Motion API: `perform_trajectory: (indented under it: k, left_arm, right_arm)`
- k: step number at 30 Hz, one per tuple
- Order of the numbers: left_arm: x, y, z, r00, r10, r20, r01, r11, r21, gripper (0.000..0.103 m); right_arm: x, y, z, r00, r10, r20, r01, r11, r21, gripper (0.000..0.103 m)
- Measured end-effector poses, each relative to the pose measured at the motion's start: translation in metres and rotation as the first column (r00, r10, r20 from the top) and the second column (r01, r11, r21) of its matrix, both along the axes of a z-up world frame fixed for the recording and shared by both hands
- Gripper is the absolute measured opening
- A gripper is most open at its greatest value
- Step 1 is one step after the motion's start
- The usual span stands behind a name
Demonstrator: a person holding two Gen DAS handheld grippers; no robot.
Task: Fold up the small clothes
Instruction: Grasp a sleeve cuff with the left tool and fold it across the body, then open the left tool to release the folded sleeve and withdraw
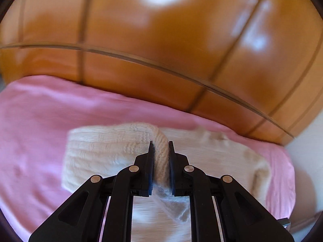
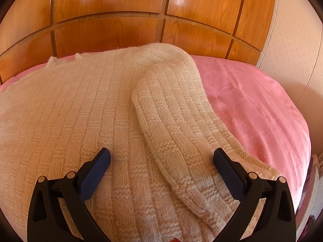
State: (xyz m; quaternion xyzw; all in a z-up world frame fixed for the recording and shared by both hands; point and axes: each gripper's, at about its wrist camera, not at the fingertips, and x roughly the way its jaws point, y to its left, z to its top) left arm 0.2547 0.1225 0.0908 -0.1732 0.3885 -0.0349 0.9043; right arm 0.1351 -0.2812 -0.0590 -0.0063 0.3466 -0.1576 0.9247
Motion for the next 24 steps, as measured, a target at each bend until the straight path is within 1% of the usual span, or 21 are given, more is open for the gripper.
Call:
perform_trajectory:
  k: [3,6,7,9,14,15,16,17,18,19,21,23,24]
  left_arm:
    - [0.014,-0.052,-0.004,0.998,-0.068,0.018,0.068,0.997,0.031,0.011]
    - [0.029,-0.105,-0.014,0.99,-0.133,0.039,0.129,0.988,0.089,0.011]
    - [0.032,-0.115,-0.017,0.988,-0.147,0.043,0.143,0.985,0.096,0.011]
    - [0.038,-0.147,-0.027,0.982,-0.184,0.045,0.179,0.979,0.098,0.011]
    - [0.046,-0.202,-0.052,0.964,-0.264,0.021,0.261,0.961,0.094,0.011]
    - [0.046,-0.214,-0.058,0.96,-0.28,0.013,0.277,0.954,0.112,0.015]
    - [0.046,-0.223,-0.064,0.958,-0.287,0.011,0.283,0.95,0.13,0.03]
    - [0.044,-0.23,-0.07,0.955,-0.295,0.014,0.29,0.946,0.144,0.043]
    - [0.04,-0.232,-0.072,0.954,-0.3,0.027,0.293,0.945,0.145,0.074]
    - [0.034,-0.234,-0.073,0.952,-0.301,0.049,0.291,0.945,0.148,0.088]
    - [0.019,-0.23,-0.077,0.944,-0.313,0.1,0.297,0.944,0.146,0.088]
    - [0.01,-0.222,-0.08,0.939,-0.328,0.102,0.31,0.936,0.165,0.088]
    - [0.004,-0.213,-0.082,0.945,-0.308,0.113,0.286,0.941,0.181,0.088]
  right_arm:
    - [-0.001,-0.001,0.0,1.0,-0.001,0.003,0.001,1.0,0.006,0.101]
    - [0.0,-0.001,0.0,1.0,0.001,0.004,-0.001,1.0,0.014,0.101]
    - [0.0,-0.002,0.0,1.0,0.001,0.005,-0.001,1.0,0.018,0.101]
    - [0.0,-0.003,0.0,1.0,0.002,0.006,-0.002,1.0,0.025,0.101]
    - [-0.001,-0.005,-0.001,1.0,0.003,0.009,-0.003,0.999,0.039,0.101]
    - [0.0,-0.005,-0.001,1.0,0.002,0.009,-0.002,0.999,0.039,0.101]
    - [0.0,-0.005,-0.001,1.0,0.002,0.009,-0.002,0.999,0.039,0.101]
    - [0.0,-0.005,-0.002,1.0,0.001,0.009,-0.001,0.999,0.038,0.101]
    - [0.0,-0.004,-0.002,1.0,0.001,0.009,-0.001,0.999,0.037,0.101]
    - [0.0,-0.005,-0.002,1.0,0.001,0.01,-0.001,0.999,0.038,0.101]
    - [0.0,-0.005,-0.002,1.0,0.001,0.01,-0.002,0.999,0.042,0.101]
    - [0.0,-0.006,-0.003,1.0,0.002,0.01,-0.002,0.999,0.045,0.101]
    - [0.0,-0.006,-0.003,1.0,0.002,0.01,-0.003,0.999,0.046,0.101]
